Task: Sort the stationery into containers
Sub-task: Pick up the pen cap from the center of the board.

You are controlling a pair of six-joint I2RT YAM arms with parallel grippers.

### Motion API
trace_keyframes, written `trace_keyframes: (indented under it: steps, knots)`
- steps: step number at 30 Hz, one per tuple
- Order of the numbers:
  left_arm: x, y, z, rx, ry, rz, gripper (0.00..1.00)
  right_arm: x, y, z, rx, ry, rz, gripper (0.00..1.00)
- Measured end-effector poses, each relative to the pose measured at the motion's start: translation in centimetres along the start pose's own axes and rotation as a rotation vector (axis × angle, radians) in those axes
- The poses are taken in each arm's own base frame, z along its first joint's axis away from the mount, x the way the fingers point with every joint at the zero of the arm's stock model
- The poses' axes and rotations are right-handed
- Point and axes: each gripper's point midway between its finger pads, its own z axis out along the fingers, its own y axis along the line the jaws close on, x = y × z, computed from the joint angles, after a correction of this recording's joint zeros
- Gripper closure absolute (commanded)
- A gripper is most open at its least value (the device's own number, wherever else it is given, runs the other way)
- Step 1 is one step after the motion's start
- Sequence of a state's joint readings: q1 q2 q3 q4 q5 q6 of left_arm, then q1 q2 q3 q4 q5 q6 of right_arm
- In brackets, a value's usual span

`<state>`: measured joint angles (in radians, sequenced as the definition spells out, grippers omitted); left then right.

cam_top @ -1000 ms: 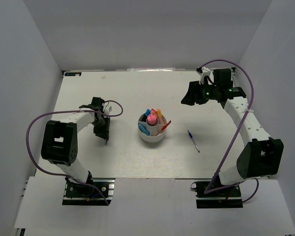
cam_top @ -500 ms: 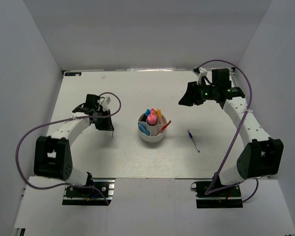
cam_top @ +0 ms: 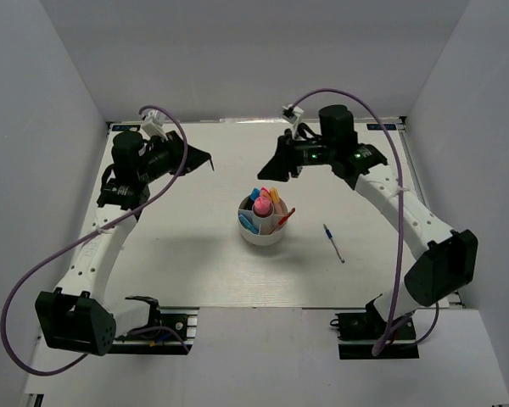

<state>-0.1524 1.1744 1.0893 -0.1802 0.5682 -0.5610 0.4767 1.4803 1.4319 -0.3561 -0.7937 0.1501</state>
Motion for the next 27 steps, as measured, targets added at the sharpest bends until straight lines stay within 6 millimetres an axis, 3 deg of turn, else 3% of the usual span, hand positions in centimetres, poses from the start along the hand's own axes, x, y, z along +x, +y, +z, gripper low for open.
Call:
trace_keyframes:
  steps: [6,11,15,27]
  knots:
    - [0.0,-0.8,0.5,0.032,0.006,-0.1,1.0,-2.3,2.6,6.0,-0.123,0.003,0.016,0.53]
    - [-0.2,-1.2,0.5,0.041,0.0,-0.127,1.0,-1.7,2.8,9.7,-0.15,0.036,0.095,0.54]
    - [-0.4,-1.6,0.1,0.045,-0.008,-0.128,1.0,-1.1,2.4,10.7,-0.137,0.053,0.126,0.54]
    - [-0.4,-1.8,-0.1,0.05,-0.011,-0.123,1.0,-2.8,4.4,11.1,-0.155,0.022,0.072,0.54]
